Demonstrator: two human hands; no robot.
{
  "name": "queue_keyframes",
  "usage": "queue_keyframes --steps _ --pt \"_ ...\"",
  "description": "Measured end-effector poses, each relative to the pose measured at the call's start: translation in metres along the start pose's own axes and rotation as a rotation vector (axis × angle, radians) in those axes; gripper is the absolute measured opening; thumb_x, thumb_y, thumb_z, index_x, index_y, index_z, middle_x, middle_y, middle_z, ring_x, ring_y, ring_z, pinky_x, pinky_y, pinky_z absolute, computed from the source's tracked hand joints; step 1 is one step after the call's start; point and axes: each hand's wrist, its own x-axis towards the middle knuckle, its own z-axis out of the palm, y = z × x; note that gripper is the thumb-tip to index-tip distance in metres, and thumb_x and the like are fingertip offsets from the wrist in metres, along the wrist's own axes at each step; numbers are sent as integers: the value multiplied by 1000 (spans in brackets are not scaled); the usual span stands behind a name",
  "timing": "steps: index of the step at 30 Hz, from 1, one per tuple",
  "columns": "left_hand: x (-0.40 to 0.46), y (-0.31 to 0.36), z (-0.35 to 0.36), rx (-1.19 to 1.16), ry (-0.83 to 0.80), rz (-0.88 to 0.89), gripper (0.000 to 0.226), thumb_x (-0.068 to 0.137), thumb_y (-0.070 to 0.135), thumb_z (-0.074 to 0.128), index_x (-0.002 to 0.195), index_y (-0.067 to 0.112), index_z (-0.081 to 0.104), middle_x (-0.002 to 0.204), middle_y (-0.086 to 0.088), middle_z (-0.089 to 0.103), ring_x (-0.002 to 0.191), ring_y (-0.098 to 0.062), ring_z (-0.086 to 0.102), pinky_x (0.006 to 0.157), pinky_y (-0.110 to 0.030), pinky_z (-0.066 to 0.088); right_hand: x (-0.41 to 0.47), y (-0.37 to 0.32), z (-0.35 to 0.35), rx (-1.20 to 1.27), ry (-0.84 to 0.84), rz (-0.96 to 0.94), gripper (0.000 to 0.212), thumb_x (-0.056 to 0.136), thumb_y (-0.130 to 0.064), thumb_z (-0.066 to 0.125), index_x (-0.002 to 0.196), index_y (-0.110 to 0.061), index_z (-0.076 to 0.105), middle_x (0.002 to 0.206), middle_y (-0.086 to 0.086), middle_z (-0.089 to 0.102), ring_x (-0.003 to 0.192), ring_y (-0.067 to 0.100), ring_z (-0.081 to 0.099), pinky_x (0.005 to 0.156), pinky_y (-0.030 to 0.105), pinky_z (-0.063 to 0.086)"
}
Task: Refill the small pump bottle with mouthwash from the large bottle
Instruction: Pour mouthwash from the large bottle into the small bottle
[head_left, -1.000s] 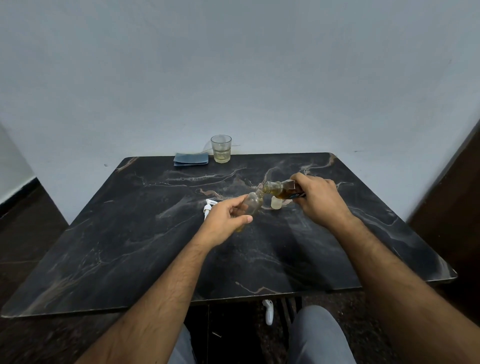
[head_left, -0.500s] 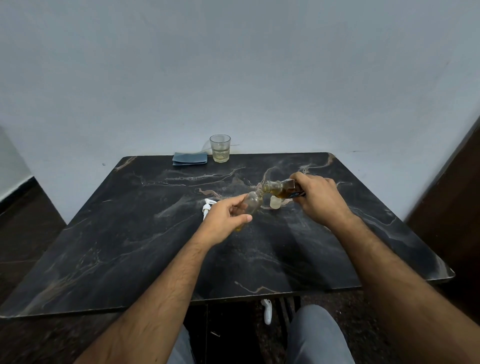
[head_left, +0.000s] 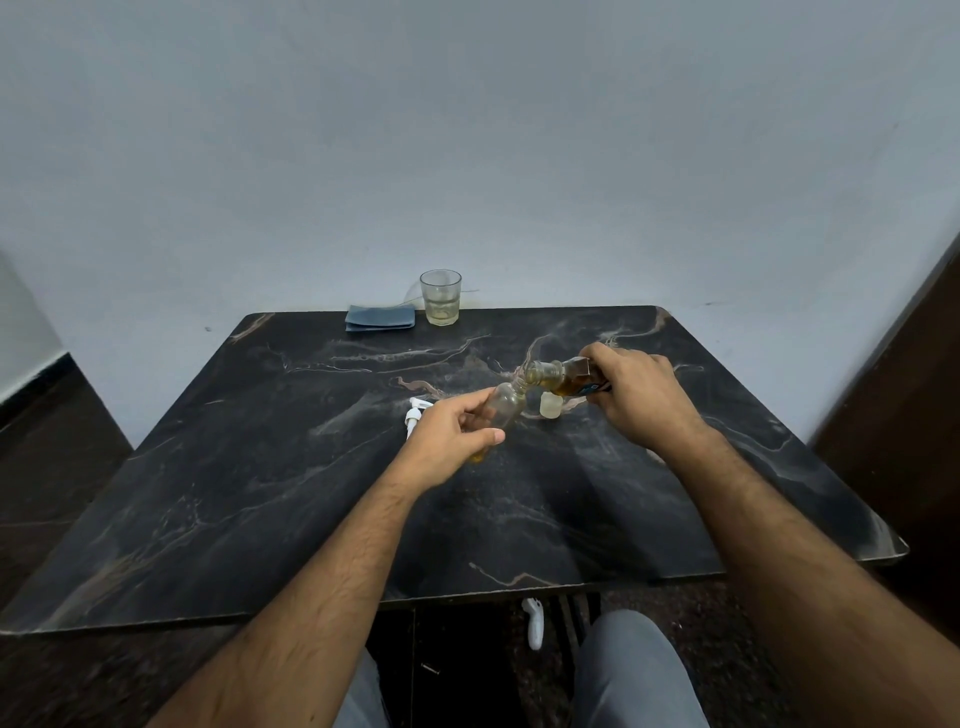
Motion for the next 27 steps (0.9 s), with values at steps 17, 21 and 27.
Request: queue_keyframes --steps 17,21,27 --pt "1 4 0 29 -7 6 60 84 5 73 134 29 54 101 13 68 97 -11 63 79 -15 55 -1 -1 -8 -18 -24 8 35 92 -20 67 120 -28 49 114 -4 65 108 22 57 100 48 37" --pt "0 4 0 30 -9 6 60 84 4 73 134 30 53 100 13 67 97 -11 62 77 -11 54 -1 -2 -9 -22 -31 10 35 92 -20 67 120 -28 49 115 -4 65 109 21 57 102 49 37" --pt "0 4 0 30 -18 4 59 85 2 71 137 24 54 106 0 69 96 -13 62 76 -12 54 -2 -3 -10 -41 -31 6 35 92 -21 67 121 -28 48 116 -4 65 110 22 57 102 48 37"
